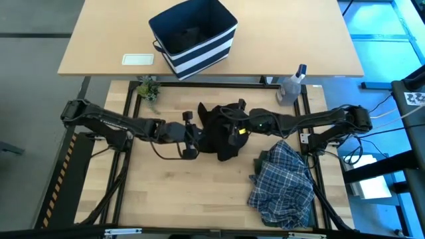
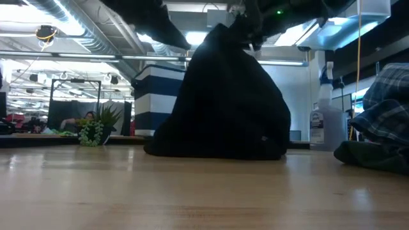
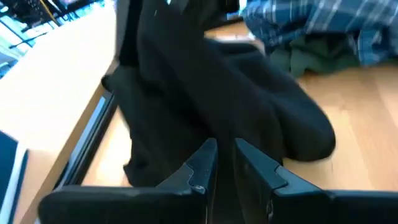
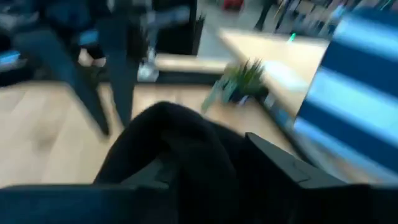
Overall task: Fold Laundry from Bin
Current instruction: Fold the black shirt
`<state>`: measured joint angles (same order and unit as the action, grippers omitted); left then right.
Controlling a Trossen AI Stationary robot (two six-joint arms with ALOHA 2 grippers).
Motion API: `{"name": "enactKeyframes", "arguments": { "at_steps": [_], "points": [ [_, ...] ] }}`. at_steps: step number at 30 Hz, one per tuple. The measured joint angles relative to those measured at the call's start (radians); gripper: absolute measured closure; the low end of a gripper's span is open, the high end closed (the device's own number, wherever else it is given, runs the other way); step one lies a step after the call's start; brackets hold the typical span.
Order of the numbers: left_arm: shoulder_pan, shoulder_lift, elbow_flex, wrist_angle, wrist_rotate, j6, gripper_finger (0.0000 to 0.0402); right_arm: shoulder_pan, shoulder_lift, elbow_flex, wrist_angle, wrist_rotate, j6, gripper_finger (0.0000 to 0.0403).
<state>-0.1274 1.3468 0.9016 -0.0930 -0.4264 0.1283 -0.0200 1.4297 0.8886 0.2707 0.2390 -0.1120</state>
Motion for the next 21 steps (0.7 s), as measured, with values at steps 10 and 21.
{"name": "enactKeyframes", "arguments": {
  "at_steps": [10, 21],
  "points": [
    [0.022, 0.000, 0.000, 0.141, 0.123, 0.115, 0.0353, -0.047, 0.020, 0.001, 0.159, 0.298, -0.158, 0.0214],
    [0.054, 0.000, 0.000, 0.136, 0.080, 0.220, 0.0353, -0.219, 0.019, 0.002, -0.181, 0.285, -0.059, 0.0212]
  ]
}}
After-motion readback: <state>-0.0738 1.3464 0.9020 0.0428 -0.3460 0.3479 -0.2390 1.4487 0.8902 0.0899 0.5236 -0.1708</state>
